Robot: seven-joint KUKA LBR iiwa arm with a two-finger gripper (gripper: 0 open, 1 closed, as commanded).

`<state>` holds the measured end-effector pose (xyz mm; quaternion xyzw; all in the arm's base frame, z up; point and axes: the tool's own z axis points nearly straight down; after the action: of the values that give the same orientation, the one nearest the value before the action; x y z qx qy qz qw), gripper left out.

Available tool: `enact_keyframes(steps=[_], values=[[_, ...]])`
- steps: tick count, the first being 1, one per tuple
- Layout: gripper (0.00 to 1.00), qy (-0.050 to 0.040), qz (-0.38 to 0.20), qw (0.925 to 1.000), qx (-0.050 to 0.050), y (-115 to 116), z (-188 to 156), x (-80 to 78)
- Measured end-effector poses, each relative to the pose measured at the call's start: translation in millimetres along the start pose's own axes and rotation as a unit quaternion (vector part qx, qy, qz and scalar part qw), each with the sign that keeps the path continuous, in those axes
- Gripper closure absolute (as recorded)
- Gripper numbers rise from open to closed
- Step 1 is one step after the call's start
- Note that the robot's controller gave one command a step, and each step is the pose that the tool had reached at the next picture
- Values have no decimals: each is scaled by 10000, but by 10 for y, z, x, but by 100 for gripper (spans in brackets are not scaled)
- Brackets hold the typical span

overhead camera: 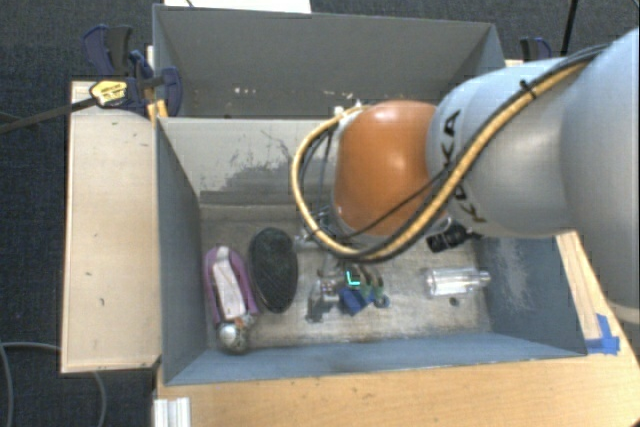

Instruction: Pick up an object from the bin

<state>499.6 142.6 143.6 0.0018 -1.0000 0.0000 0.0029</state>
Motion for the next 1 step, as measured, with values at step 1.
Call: enact_keyframes(steps=[1], values=[[0,-24,1099,9939,6,-807,556,-148]])
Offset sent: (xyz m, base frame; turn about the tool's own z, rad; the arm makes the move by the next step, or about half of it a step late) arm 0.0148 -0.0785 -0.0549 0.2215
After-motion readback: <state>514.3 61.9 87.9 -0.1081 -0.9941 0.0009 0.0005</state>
